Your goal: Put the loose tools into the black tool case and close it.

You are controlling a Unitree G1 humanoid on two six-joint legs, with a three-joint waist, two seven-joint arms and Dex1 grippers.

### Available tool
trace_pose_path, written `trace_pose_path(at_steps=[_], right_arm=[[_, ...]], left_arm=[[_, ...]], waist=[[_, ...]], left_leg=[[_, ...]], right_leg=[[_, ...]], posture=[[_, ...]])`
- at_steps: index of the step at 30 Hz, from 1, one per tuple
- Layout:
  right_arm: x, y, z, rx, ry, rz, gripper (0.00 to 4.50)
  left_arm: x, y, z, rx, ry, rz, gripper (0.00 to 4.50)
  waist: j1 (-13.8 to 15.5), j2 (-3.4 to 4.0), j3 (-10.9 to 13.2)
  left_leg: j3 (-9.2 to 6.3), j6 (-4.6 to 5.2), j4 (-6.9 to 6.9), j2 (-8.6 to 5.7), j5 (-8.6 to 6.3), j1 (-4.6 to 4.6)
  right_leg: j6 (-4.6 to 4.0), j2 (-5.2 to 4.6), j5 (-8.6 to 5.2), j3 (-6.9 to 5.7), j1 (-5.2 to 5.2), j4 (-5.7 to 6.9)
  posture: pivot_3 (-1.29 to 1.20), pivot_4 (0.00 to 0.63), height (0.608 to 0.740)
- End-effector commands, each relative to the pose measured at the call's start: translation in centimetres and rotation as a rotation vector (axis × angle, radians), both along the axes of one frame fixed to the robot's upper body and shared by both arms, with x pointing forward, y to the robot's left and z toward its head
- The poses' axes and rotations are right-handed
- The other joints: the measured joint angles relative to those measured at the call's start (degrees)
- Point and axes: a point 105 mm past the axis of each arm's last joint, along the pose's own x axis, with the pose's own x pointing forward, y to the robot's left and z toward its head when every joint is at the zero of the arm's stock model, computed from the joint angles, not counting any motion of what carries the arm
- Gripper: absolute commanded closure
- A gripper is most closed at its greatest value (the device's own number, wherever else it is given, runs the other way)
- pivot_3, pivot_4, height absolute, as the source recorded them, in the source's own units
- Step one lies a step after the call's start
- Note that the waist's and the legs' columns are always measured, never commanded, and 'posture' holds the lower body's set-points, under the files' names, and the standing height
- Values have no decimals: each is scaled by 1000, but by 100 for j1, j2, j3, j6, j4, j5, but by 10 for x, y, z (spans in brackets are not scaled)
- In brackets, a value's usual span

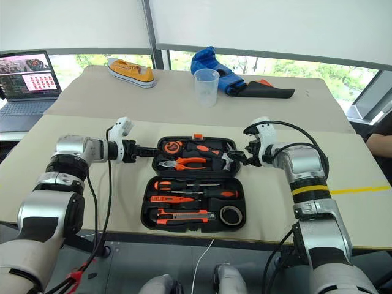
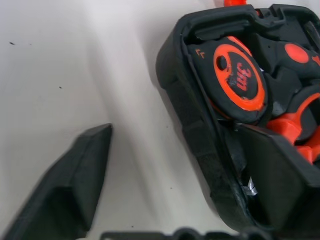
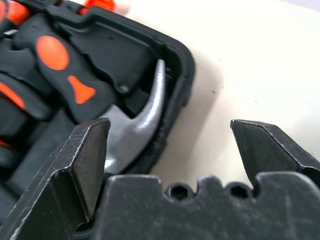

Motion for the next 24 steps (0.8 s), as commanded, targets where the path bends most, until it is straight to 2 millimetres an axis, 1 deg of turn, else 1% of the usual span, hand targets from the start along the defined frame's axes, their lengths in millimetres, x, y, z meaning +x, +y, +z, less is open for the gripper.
trace_pose_path(at_steps=[1, 2, 5, 6, 8, 9, 11, 18, 23, 24], right_arm=[[2, 0, 6, -41, -40, 28, 1093], [1, 1, 5, -40, -33, 34, 1394], [-1, 5, 2, -28, -28, 43, 2426], [-1, 6, 2, -21, -27, 47, 2807], [-1, 10, 4, -4, -28, 49, 3454], [-1, 11, 5, 5, -31, 49, 3837], [0, 15, 11, 18, -67, 56, 4451], [-1, 24, 29, 103, -94, 58, 4451], [0, 21, 38, 130, -114, 32, 4451], [0, 18, 36, 111, -106, 18, 4192]], left_arm=[[2, -4, 5, 21, -24, -26, 2017], [2, -4, 4, 18, -22, -26, 2315], [1, -4, 4, 16, -20, -27, 3433], [1, -4, 3, 15, -20, -26, 3829], [1, -3, 2, 18, -19, -28, 4448], [1, -4, 1, 22, -19, -35, 4500], [-1, -4, -2, 51, -36, -63, 4500], [0, -9, 3, 49, -66, -93, 4500], [0, -9, 3, 55, -62, -93, 4500], [0, -8, 2, 59, -62, -88, 4500]], waist=[[-21, 1, 0], [-35, 1, 0], [-86, 1, -1], [-85, 2, -2], [-82, 3, -2], [-83, 3, -2], [-86, 3, -2], [-87, 6, -3], [-77, 6, -3], [-79, 7, -3]], left_leg=[[0, -1, 1, 0, 0, 0], [0, -2, 4, 0, 1, 2], [-1, -7, 7, 0, 4, 5], [-5, -12, 8, 1, 7, 13], [-9, -23, 5, 5, 13, 42], [-12, -25, 5, 8, 14, 52], [-16, -27, 5, 9, 16, 58], [-15, -28, 5, 10, 17, 57], [-14, -28, 2, 9, 16, 53], [-14, -28, 2, 9, 16, 52]], right_leg=[[0, -2, 0, 0, 1, 1], [1, -4, 0, 1, 4, 3], [1, -11, 0, 4, 6, 12], [1, -12, 0, 5, 12, 17], [1, -16, 0, 5, 36, 22], [1, -16, -1, 8, 41, 27], [1, -17, -1, 19, 41, 36], [-1, -16, 0, 22, 36, 40], [-1, -16, 0, 21, 35, 35], [-1, -16, 0, 20, 35, 34]], posture=[[0, 150, 724], [0, 150, 724], [0, 150, 724], [0, 150, 724], [0, 150, 724], [0, 150, 724], [0, 150, 724], [0, 150, 724], [0, 150, 724], [0, 150, 724]])
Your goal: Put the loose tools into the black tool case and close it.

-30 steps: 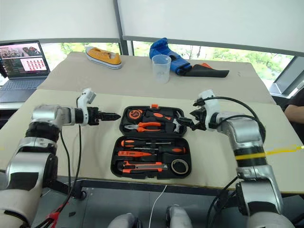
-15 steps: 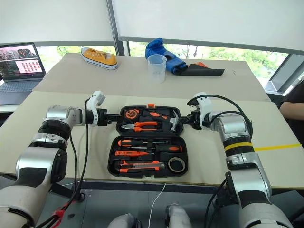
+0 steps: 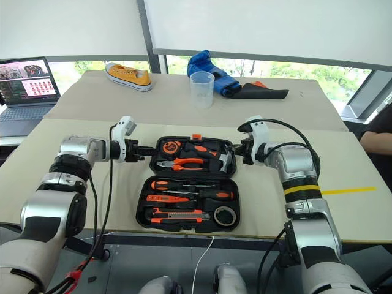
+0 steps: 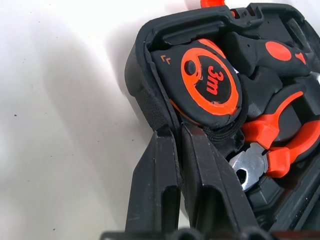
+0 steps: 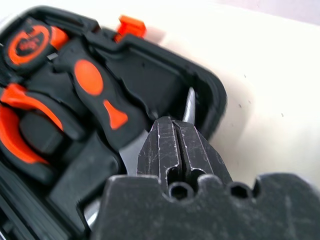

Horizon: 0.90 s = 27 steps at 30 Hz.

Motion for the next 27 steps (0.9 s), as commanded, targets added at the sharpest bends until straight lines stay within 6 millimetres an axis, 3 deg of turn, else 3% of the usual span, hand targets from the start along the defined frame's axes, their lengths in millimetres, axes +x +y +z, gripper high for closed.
trace_pose_path(at_steps=[1, 3, 6, 16, 19, 23, 26, 27], right_arm=[[2, -8, 16, -17, -43, -38, 3905], [1, -15, 10, -56, -22, -65, 3461], [-3, -22, 4, -74, 8, -93, 3461], [-16, -7, -23, -38, 115, -55, 3461], [-12, -10, -21, -30, 103, -84, 3461], [-8, -19, -1, -2, 50, -108, 3461], [-7, -26, 3, -45, 19, -114, 2792], [-7, -28, 4, -55, 14, -117, 2375]], left_arm=[[1, -1, -2, 36, -15, -11, 4500], [2, 0, -3, 40, -16, 5, 4500], [3, 2, -3, 48, -21, 14, 4500], [2, 2, -6, 43, -18, 15, 4500], [2, 2, -5, 44, -20, 16, 4500], [3, 4, -4, 47, -24, 22, 4500], [3, 5, -4, 48, -24, 20, 4500], [3, 5, -4, 48, -24, 19, 4500]], waist=[[-2, 0, 0], [1, 0, 0], [5, 0, 0], [-4, 0, 0], [-13, 1, 0], [-9, 1, 0], [-9, 1, 0], [-9, 1, 0]], left_leg=[[0, 0, -1, 0, 0, 0], [0, 0, -3, 0, 0, 0], [1, 0, -3, 0, 0, 0], [1, 0, -2, 1, 0, 5], [1, 0, -2, 2, 0, 6], [1, -1, -2, 2, 1, 6], [1, -1, -2, 1, 1, 4], [0, -1, -2, 2, 1, 4]], right_leg=[[0, 0, 0, 0, 0, -1], [0, 0, 0, 1, 0, -2], [0, -3, 0, 1, 0, -1], [1, -2, -1, 6, 1, 3], [0, -1, -1, 8, 1, 3], [0, -2, 0, 9, 0, 3], [0, -2, 0, 8, 0, 3], [0, -2, -1, 8, 0, 3]], posture=[[0, 150, 724], [0, 150, 724], [0, 150, 724], [0, 150, 724], [0, 150, 724], [0, 150, 724], [0, 150, 724], [0, 150, 724]])
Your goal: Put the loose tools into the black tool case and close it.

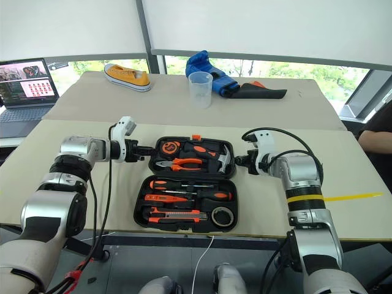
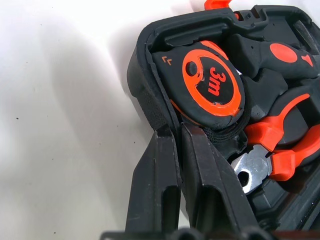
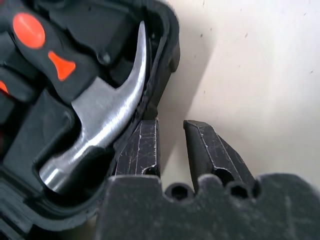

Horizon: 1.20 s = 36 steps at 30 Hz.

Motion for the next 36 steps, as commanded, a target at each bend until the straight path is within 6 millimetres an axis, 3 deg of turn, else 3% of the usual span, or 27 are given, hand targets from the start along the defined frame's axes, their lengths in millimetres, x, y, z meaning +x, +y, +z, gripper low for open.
trace_pose_path(at_steps=[1, 5, 9, 16, 19, 28, 31, 36], right_arm=[[4, -5, 31, -18, -114, 8, 2082], [3, -4, 40, 3, -129, 5, 713], [-2, 14, 33, 32, -105, 54, 713], [-3, 14, 12, 17, -49, 32, 713], [-3, 13, 5, 8, -32, 27, 1422], [-4, 16, 5, 19, -34, 38, 4475], [-3, 18, 8, 24, -42, 44, 4475], [4, 22, 34, -8, -168, 63, 4475]], left_arm=[[0, 3, -3, 30, -9, -1, 4500], [0, 4, -3, 30, -11, 1, 4500], [0, 5, -2, 34, -13, 4, 4500], [2, 4, 2, 34, -21, 4, 4500], [2, 4, 2, 34, -23, 7, 4500], [2, 5, 2, 31, -21, 12, 4500], [1, 4, 1, 26, -21, 10, 4500], [8, 4, 17, -4, -116, 25, 4500]], waist=[[1, 0, 0], [2, 0, 0], [4, 0, 0], [3, 0, 0], [3, 0, 0], [3, 0, 0], [3, 0, 0], [2, 0, 0]], left_leg=[[0, 0, 0, 0, 0, 0], [0, 0, -1, 0, 0, 0], [-1, 0, -1, 0, 0, 0], [-1, 0, -1, 0, 0, -2], [-1, 0, -2, 0, 0, -2], [-1, 0, -2, 0, 0, -1], [-1, 0, -2, 0, 0, 0], [0, 0, -2, 0, 0, 0]], right_leg=[[0, 0, 0, 0, 0, 0], [0, 0, 0, 1, 0, -1], [0, 0, 0, 1, 0, 0], [0, 0, 0, -1, 0, -2], [0, 0, 0, -1, 0, -2], [1, 0, 0, -1, 1, -2], [1, -1, 0, 0, 1, -2], [1, -1, 0, 1, 1, -2]], posture=[[0, 150, 724], [0, 150, 724], [0, 150, 724], [0, 150, 724], [0, 150, 724], [0, 150, 724], [0, 150, 724], [0, 150, 724]])
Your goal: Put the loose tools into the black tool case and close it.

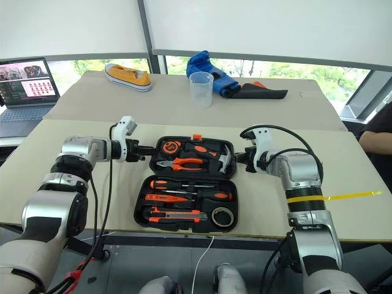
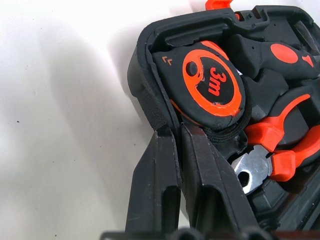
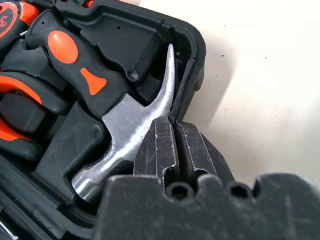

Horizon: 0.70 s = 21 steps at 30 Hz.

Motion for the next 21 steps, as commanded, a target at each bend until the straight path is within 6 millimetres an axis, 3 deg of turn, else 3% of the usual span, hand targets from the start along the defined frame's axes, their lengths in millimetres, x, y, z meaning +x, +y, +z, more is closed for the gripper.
trace_pose_path(at_steps=[1, 6, 12, 16, 21], right_arm=[[11, 5, 40, -37, -197, 12, 4475], [19, 7, 80, 8, -385, -34, 4475], [20, 5, 103, 22, -541, -65, 4475], [9, 3, 87, -70, -631, -39, 4475], [-13, 1, 61, -195, -777, -13, 4475]], left_arm=[[11, 5, 24, -16, -155, 38, 4500], [24, 12, 66, -108, -353, 131, 4500], [22, 5, 98, -187, -525, 82, 4500], [6, -9, 94, -159, -621, -43, 4500], [-7, -5, 74, -31, -755, -1, 4500]], waist=[[0, 0, 0], [-6, 1, 10], [-6, 4, 12], [-4, 6, 14], [-2, 7, 13]], left_leg=[[0, 0, 0, 0, 0, 0], [4, -2, 1, -3, 2, -11], [10, -9, 1, -7, 17, -105], [26, -8, 1, -16, 17, -158], [19, -8, -1, -20, 17, -174]], right_leg=[[0, -1, 0, 0, 0, 0], [-1, -21, 1, 4, -21, -1], [-18, -4, 12, -26, -108, 11], [-17, -16, 11, -71, -147, -3], [-17, -29, 10, -134, -150, -14]], posture=[[0, 150, 724], [0, 150, 724], [0, 150, 724], [0, 150, 724], [0, 150, 724]])
